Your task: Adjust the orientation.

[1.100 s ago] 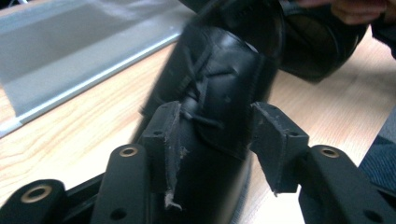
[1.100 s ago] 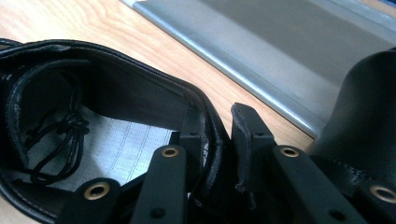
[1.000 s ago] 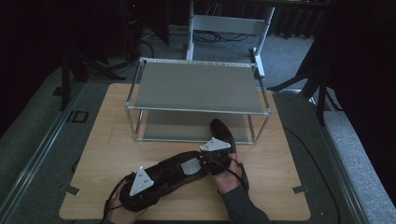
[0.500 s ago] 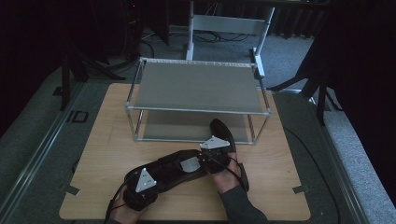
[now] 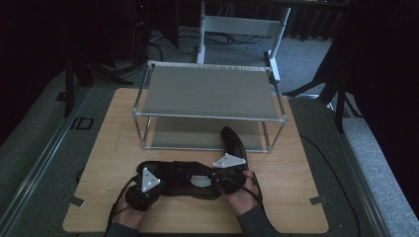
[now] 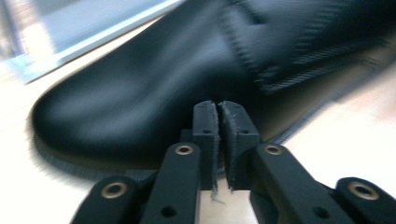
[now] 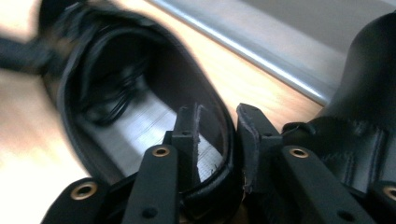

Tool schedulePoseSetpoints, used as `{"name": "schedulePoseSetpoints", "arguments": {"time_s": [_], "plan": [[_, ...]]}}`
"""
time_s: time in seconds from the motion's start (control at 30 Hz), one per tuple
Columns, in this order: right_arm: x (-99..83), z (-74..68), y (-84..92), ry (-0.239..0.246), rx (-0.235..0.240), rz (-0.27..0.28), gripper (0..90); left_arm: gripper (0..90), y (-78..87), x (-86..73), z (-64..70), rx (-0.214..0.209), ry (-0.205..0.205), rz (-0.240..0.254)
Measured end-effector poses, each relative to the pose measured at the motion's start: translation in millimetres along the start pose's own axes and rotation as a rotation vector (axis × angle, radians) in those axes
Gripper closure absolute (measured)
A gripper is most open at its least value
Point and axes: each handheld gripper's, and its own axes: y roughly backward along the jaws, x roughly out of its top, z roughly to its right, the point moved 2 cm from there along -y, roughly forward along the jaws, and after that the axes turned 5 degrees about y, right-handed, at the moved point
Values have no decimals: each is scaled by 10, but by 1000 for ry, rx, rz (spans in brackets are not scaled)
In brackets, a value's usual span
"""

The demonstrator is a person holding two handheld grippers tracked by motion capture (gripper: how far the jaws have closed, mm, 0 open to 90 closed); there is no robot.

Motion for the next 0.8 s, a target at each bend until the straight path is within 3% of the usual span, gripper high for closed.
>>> {"name": "schedulePoseSetpoints", "arguments": {"time_s": [0.1, 0.2, 0.37, 0.53, 0.67, 0.8], "plan": [[-3, -54, 21, 18, -15, 0, 685, 792, -6, 7, -86, -4, 17, 16], [-21, -81, 42, 24, -9, 0, 676, 776, -31, 9, -129, -29, 22, 29], [-27, -165, 86, 46, 22, 3, 662, 761, -136, 88, -242, -56, 64, 55], [-45, -205, 102, 44, 123, 10, 638, 744, -265, 192, -330, -67, 97, 75], [-50, -198, 99, 43, 157, 37, 583, 734, -324, 230, -371, -72, 124, 86], [-34, -177, 201, 67, 140, 93, 543, 701, -303, 208, -411, -71, 154, 94]]}}
